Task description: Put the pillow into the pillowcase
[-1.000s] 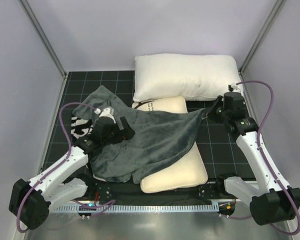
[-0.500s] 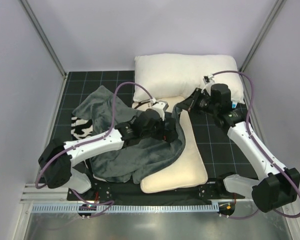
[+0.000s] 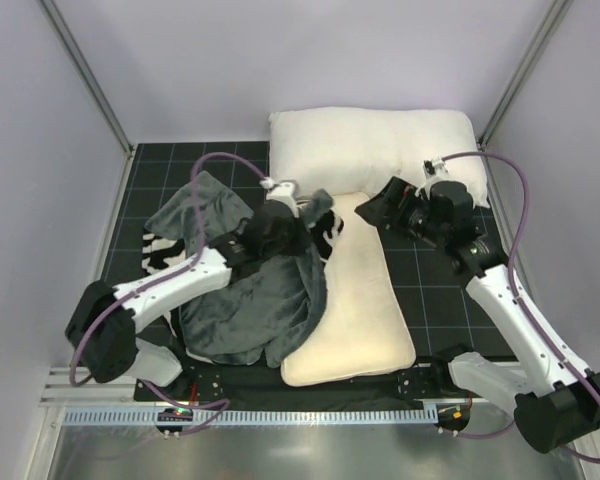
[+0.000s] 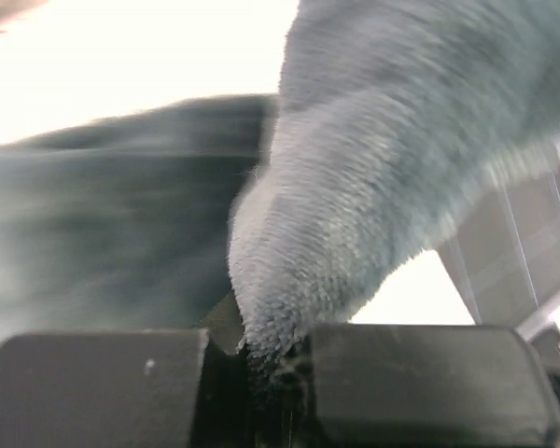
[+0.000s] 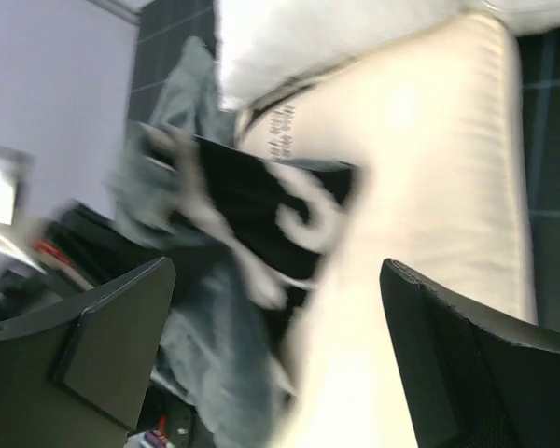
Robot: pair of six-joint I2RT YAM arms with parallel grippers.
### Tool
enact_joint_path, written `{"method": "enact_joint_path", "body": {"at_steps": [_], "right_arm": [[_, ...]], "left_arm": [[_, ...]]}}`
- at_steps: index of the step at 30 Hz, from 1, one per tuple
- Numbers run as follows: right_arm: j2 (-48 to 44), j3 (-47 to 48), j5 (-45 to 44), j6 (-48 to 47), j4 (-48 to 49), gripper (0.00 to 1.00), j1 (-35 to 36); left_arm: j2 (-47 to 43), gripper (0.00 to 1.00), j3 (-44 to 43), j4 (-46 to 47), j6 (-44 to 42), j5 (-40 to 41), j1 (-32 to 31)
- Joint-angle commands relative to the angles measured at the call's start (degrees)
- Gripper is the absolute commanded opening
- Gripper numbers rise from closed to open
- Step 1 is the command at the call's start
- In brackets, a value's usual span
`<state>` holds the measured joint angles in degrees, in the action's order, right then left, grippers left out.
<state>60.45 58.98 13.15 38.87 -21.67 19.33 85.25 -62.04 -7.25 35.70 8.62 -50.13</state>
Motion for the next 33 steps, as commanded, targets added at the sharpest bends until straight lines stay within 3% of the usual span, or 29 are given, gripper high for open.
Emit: {"method": "enact_joint_path", "body": {"at_steps": [1,6,11,16,17,18,19,21,28,30,33], "right_arm": [[-4.6,-7.1,-12.0,-2.1,-4.4,1.0,0.2],[-1.9,-17.4,-11.7,-0.4,0.7,1.0,0.2],[4.3,-21.8,-18.2,0.8,5.8,1.0,0.3],[14.1,-23.7,-16.0,1.1,12.2,1.0,0.6],[15.9,-23.6,-11.3,0.8,13.3,0.93,1.1],[17.6,-23.4,-8.5,0.1,15.1,0.73,1.1],[20.0,-22.7,-5.4,-1.2,15.1,0.08,1.2],[19.5,-20.0,0.3,-2.0,12.4,0.04,3.1],[-3.2,-9.9,-8.5,-3.2,0.7,0.04,12.5],[-6.0,-4.5,-10.7,-4.5,-1.3,0.04,12.5],[-3.1,5.9,-12.9,-7.9,-4.8,0.04,12.5]], "left_arm": [[-10.4,0.0,5.7,-1.9,3.1,1.1,10.3],[-22.1,0.0,10.4,-5.4,1.0,3.1,14.1],[-24.6,0.0,10.5,-9.0,0.2,2.2,14.2],[-26.4,0.0,12.6,-9.3,-0.5,2.4,14.3],[-26.6,0.0,12.7,-9.5,-0.6,2.5,14.2],[-26.8,0.0,12.8,-9.8,-0.8,2.8,14.2],[-27.2,0.0,12.7,-10.2,-1.0,2.8,14.3],[-27.3,0.0,12.5,-11.8,-1.6,2.9,14.3],[-30.3,0.0,10.3,-21.0,-2.0,8.6,14.3],[-32.5,0.0,10.9,-21.1,-1.8,9.0,14.3],[-33.8,0.0,11.5,-21.0,-1.4,8.7,14.3]]}}
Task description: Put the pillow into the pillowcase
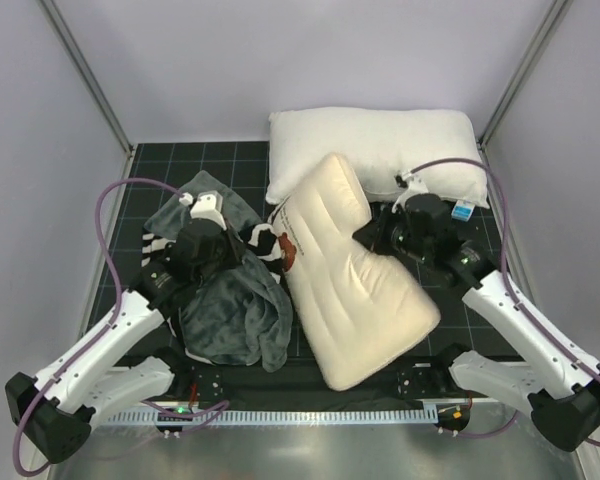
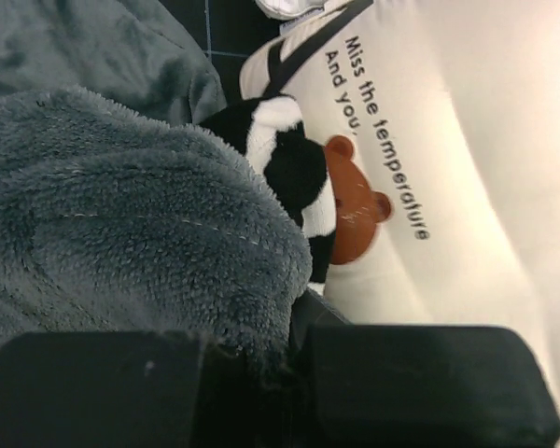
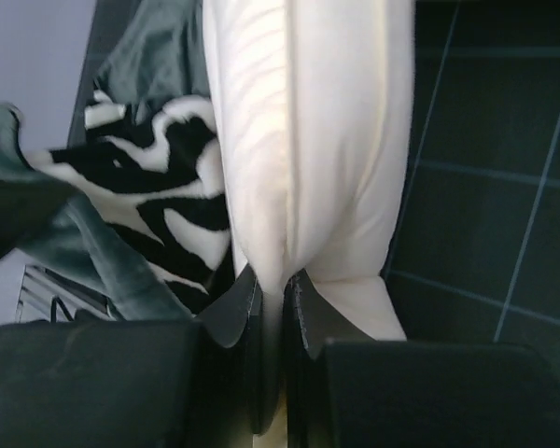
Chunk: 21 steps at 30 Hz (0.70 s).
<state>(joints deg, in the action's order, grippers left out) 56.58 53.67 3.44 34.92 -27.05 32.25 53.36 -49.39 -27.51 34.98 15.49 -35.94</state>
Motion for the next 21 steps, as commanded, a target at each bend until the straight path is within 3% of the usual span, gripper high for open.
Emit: {"method": "enact_joint_path", "body": {"at_steps": [1,5,8,12,15,17,18,19,20,21], "right_arm": [[2.1,14.3,-5.3,-5.0,-0.3,0.04,-0.5],[9.7,31.8,-10.0,-8.7,1.5,0.04,-1.7],[17.4,44.0,-6.6,-7.5,2.6,0.04,-7.8],[25.8,52.1,2.8,-0.8,13.0,0.04,-17.6],[33.9,59.6,-3.0,2.7,14.7,0.04,-22.4],[37.4,57.7,-6.6,8.6,18.1,0.04,-24.5],[38.1,55.9,-6.3,11.0,23.3,0.08,-26.3],[39.1,54.5,-4.9,12.8,26.1,0.22,-27.2],[42.0,54.5,-3.3,13.9,27.6,0.63,-27.7],[44.1,56.8,-1.1,13.5,24.4,0.77,-27.9]], "left_arm": [[-1.8,0.0,-1.2,-0.7,-0.8,1.7,0.1],[-0.8,0.0,-1.6,-1.1,-1.1,0.3,0.1],[-0.1,0.0,-1.7,-0.7,-0.8,-2.6,0.1],[0.4,0.0,-0.5,2.4,-0.1,-6.2,0.1],[1.8,0.0,0.4,4.9,0.0,-8.7,0.0],[3.6,0.0,0.7,6.2,-0.2,-11.3,-0.1],[4.2,0.0,0.8,6.8,-0.5,-11.8,-0.2],[4.7,0.0,0.9,8.0,-0.8,-12.7,-0.4],[5.8,0.0,1.0,8.4,-1.1,-12.8,-0.6],[6.1,0.0,1.0,8.9,-1.3,-12.9,-0.7]]}}
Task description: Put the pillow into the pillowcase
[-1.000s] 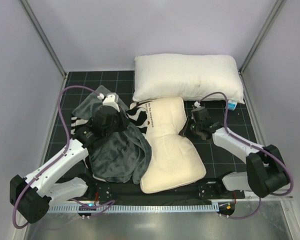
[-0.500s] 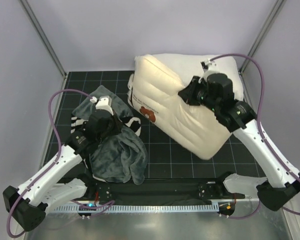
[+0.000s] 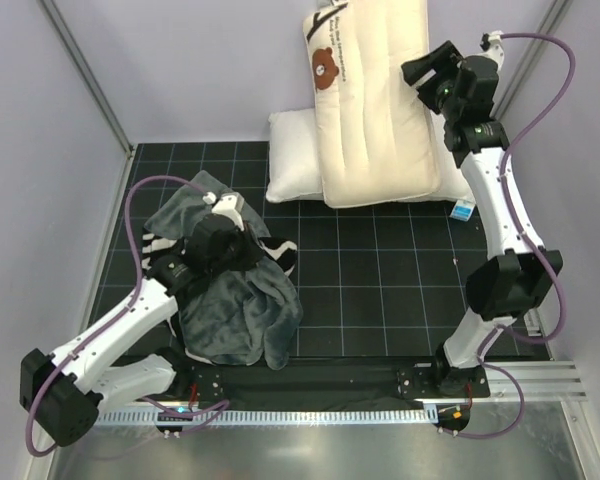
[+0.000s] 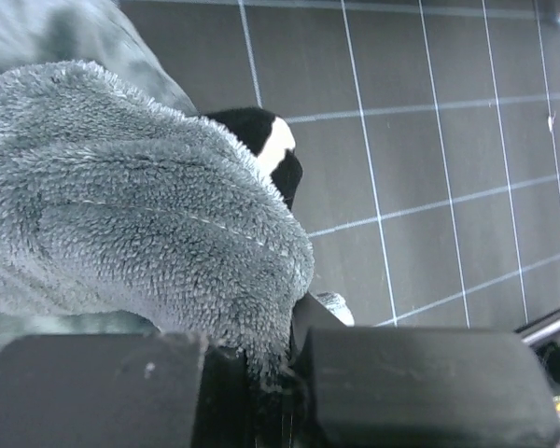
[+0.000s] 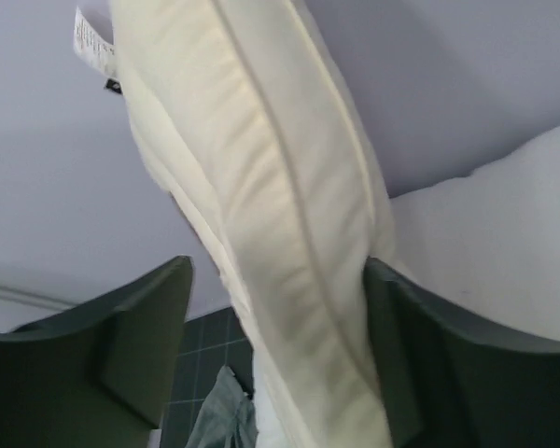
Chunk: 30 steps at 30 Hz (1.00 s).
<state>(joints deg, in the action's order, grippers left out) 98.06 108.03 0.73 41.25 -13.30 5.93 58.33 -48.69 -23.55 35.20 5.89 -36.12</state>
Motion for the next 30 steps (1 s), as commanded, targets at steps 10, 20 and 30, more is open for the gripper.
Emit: {"method": "enact_joint_path", "body": {"at_steps": [10,20,30], "right_arm": [[-7.7,-6.3,-5.0,-2.8,2.8,0.97,-1.7],[-27.6,-21.4,-5.3,-12.0,-8.1,1.0,-1.7],[-45.7,-32.1,0.2,-14.1,-16.9,0.99,-1.8]], "left_arm": [[9.5,0.0,-3.0,11.2,-3.8,-5.5,-7.6],[28.1,0.0,-11.9,20.1,-2.6,-8.4,-22.9],[53.5,0.0,-36.5,19.3,-0.5,-12.4,-30.9]]}}
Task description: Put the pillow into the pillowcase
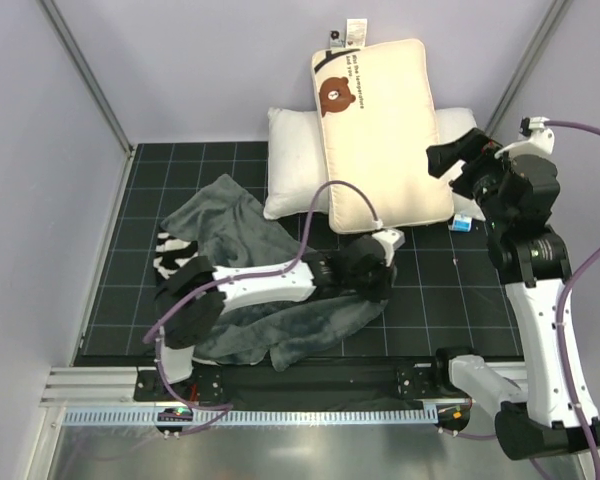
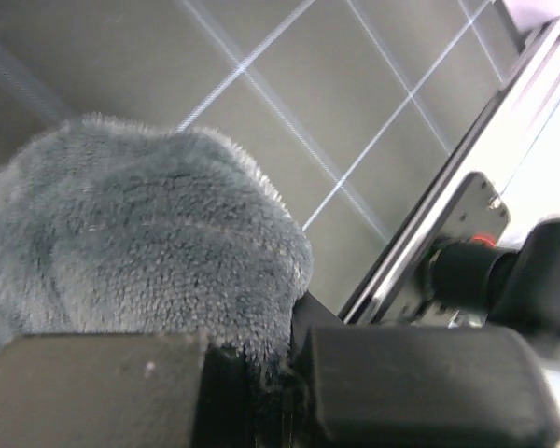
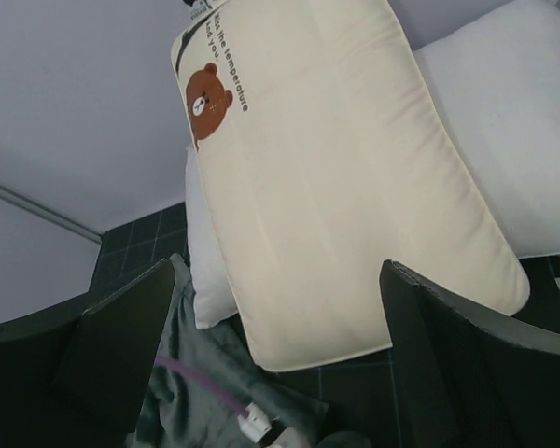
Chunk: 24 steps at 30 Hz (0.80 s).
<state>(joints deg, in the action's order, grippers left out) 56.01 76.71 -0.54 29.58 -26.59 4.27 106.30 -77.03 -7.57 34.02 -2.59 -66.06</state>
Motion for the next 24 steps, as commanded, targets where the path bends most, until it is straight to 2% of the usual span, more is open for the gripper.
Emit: {"method": "enact_joint_path", "body": {"at_steps": [1,3,4,7,8,9,10,11,13,14,16,17,18,19,21,22,23,24], "right_arm": [[-5.7,-0.9,1.0,-2.9,-4.9,1.0,-0.1],[-7.2,-0.5,-1.9,-4.1,-9.3,1.0,-0.1],[-8.4,0.1,-3.1,-4.6,-10.8,1.0,-0.1],[-11.2,0.6,-9.5,-5.1,-15.9,1.0,-0.1],[-11.9,0.5,-12.7,-5.1,-17.0,1.0,-0.1],[-12.6,0.2,-13.7,-5.1,-17.3,1.0,-0.1],[-13.4,-0.3,-14.4,-5.1,-17.4,1.0,-0.1],[-14.3,-0.4,-14.7,-5.2,-17.8,1.0,-0.1],[-14.6,-0.8,-14.5,-5.3,-18.3,1.0,-0.1],[-14.7,-1.0,-14.1,-5.6,-19.1,1.0,-0.1],[-15.0,-2.3,-12.8,-5.7,-19.7,1.0,-0.1],[-15.7,-3.1,-12.0,-5.4,-19.2,1.0,-0.1],[-16.3,-4.3,-9.4,-5.4,-18.5,1.0,-0.1],[-17.0,-7.1,-7.1,-5.3,-16.1,1.0,-0.1],[-17.9,-10.0,-2.7,-5.4,-13.8,1.0,-0.1],[-18.0,-13.0,4.5,-5.2,-12.8,1.0,-0.1],[-18.0,-14.8,8.0,-5.2,-10.3,1.0,-0.1],[-17.8,-18.7,16.2,-4.9,-6.9,0.99,-0.1]], "left_arm": [[8.7,0.0,-16.6,2.6,0.6,-4.6,-0.9],[17.4,0.0,-25.2,-0.8,0.5,-5.8,-0.9],[20.2,0.0,-35.0,-1.9,0.3,-5.8,-0.9],[30.8,0.0,-48.5,-3.9,0.2,-4.5,-0.9],[33.6,0.03,-56.9,-4.2,-0.1,-4.3,-0.8],[37.2,0.12,-60.4,-5.8,-0.3,-3.2,-0.6],[38.4,0.32,-63.0,-6.8,0.0,-2.9,-0.4],[38.6,0.61,-65.2,-7.7,0.1,-2.9,0.1],[34.0,0.73,-60.5,-8.2,-0.1,-2.9,1.3],[31.4,0.79,-52.6,-7.7,-0.3,-2.4,1.6],[24.9,0.81,-43.1,-7.0,-0.3,-2.5,2.3],[17.2,0.82,-38.8,-6.8,-0.4,-1.9,2.2],[13.4,0.83,-29.5,-6.5,-0.6,-1.3,1.9],[5.6,0.84,-25.6,-6.5,-0.8,-0.1,1.6],[-1.2,0.87,-14.7,-7.6,-0.4,1.0,1.5],[-5.1,0.9,-11.2,-8.5,-0.2,1.8,1.5],[-11.0,0.91,-8.7,-11.8,-0.1,5.2,1.5],[-14.3,0.97,-3.8,-13.9,0.6,7.7,2.0]]}}
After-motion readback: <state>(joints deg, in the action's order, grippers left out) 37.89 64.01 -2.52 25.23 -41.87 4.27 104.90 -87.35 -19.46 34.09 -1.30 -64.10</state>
